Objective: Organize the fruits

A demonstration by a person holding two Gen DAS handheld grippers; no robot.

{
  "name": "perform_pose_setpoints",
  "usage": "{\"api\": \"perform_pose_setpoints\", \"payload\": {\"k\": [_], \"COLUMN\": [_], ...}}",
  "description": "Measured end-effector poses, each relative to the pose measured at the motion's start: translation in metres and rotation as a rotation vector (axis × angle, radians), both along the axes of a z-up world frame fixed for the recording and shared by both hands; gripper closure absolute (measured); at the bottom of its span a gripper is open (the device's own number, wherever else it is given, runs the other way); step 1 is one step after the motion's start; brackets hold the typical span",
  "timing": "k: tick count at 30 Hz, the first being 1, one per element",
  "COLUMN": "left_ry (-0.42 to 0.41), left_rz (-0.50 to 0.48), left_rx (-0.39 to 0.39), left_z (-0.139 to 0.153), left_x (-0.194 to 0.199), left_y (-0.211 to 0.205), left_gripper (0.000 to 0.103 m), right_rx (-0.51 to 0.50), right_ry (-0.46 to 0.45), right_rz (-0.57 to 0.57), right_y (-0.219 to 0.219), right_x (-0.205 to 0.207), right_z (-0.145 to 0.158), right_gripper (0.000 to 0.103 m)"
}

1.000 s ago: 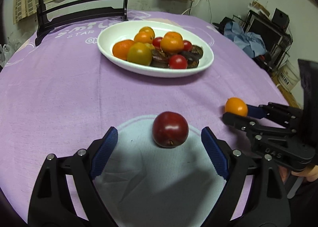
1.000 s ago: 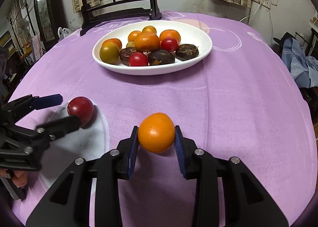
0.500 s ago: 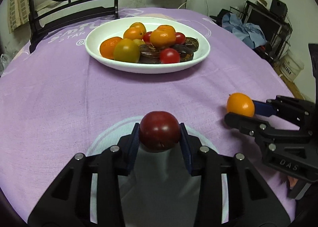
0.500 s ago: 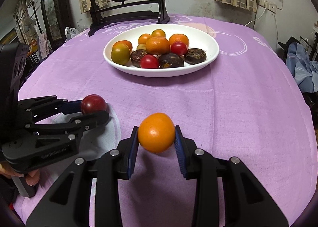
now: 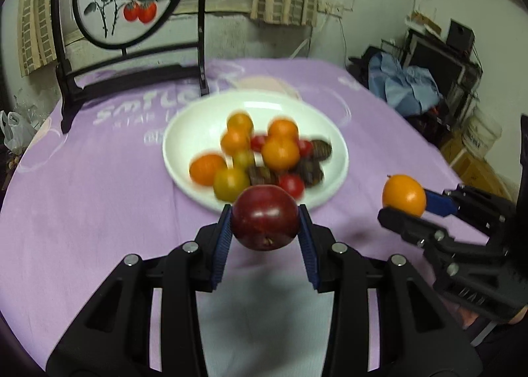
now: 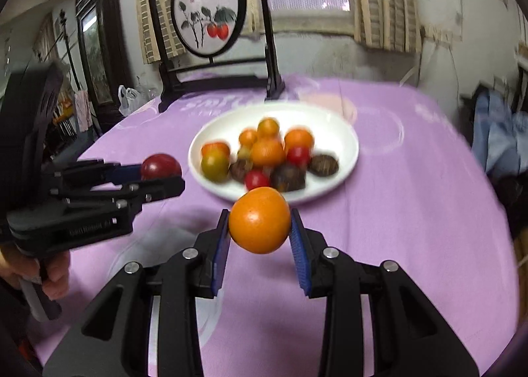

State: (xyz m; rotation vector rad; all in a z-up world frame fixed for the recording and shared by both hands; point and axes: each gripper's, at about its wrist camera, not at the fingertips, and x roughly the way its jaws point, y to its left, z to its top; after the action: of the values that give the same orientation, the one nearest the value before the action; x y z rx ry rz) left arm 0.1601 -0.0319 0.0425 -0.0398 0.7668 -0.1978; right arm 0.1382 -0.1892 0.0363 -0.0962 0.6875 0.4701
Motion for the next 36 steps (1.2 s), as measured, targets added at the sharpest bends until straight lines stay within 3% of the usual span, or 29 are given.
{"api": "perform_pose_setpoints", "payload": {"k": [4,8,16,17,18,20,24,29,31,33,36], "left_ry": [-0.003,0.048,0.110,0.107,0.093,0.063,0.010,-0.022,-0.027,-0.042,-0.055], "left_rz": [0.055,0.099,0.141,0.145,0.164,0.214,0.224,0.205,0.208,0.207,0.217], "left_rx": [-0.011,-0.034,-0.040,-0.038,-0.030,-0.011,-0.029,-0.010,0.020,0.034,0.043], "left_z": [0.004,-0.009,-0.031,-0.032,-0.031,-0.027,-0.013,0.000,0.003,0.005,0.004], "left_x": [0.041,0.080,0.119,0.119,0.119,0.115,0.099,0.073,0.058,0.040,0.011], "left_y": [0.006,0.010,0.014,0.014,0.016,0.021,0.029,0.026,0.023,0.020,0.017], "left_gripper": [0.064,0.064,0.063,0.057,0.042,0.026,0.021,0.018,0.017,0.006,0.005], "right_rx": [-0.016,-0.014,0.039,0.057,0.075,0.102,0.041,-0.039,-0.088,-0.087,-0.067], "right_ry": [-0.004,0.019,0.086,0.104,0.121,0.099,-0.003,0.012,0.001,0.005,0.032], "right_rz": [-0.012,-0.043,-0.069,-0.062,-0.061,-0.106,-0.129,-0.069,-0.101,-0.116,-0.098], "right_y": [0.009,0.013,0.022,0.022,0.021,0.013,0.009,0.012,0.011,0.009,0.004], "right_x": [0.039,0.081,0.135,0.138,0.139,0.136,0.113,0.077,0.061,0.048,0.025], "right_z": [-0.001,-0.011,-0.025,-0.027,-0.028,-0.026,-0.012,-0.011,-0.010,-0.010,-0.011], "right_gripper": [0.068,0.068,0.066,0.064,0.059,0.051,0.051,0.046,0.046,0.045,0.045]}}
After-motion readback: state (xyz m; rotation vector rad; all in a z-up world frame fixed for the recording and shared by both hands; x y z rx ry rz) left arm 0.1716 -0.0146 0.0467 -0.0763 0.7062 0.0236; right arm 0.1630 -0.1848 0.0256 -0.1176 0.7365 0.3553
